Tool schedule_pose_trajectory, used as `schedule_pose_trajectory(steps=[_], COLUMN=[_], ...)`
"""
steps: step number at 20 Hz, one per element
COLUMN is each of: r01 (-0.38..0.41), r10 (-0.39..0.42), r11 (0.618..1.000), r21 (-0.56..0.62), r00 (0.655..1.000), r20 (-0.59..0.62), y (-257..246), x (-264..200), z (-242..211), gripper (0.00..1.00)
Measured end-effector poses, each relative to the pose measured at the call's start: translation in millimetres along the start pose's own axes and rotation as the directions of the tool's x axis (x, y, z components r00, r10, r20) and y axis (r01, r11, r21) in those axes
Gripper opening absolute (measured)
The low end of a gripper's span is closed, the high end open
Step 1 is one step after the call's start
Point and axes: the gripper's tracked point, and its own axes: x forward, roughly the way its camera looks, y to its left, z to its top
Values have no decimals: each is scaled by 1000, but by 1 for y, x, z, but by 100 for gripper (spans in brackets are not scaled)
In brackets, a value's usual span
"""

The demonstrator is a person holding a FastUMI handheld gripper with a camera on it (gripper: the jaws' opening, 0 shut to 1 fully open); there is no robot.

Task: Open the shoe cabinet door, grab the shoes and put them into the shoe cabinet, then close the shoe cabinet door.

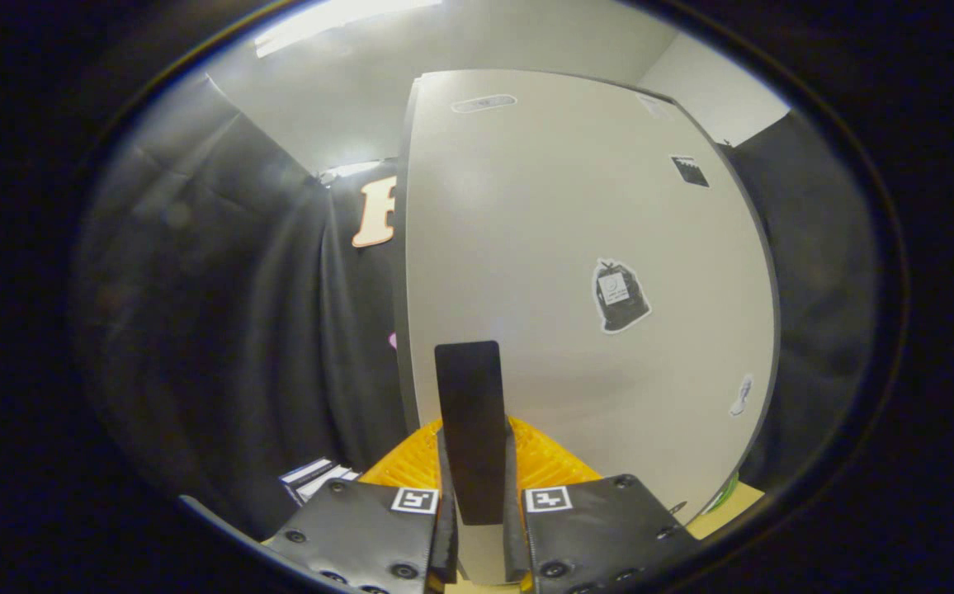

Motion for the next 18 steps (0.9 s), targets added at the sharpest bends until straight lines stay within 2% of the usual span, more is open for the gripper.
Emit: schedule_pose_trajectory(steps=[5, 18], r01=[-10, -122], r10=[10, 122], r11=[1000, 993], r21=[1, -2], r00=[1000, 992], r20=[0, -19], y=[-7, -34], x=[-27, -98], z=[4, 13], gripper=[24, 22])
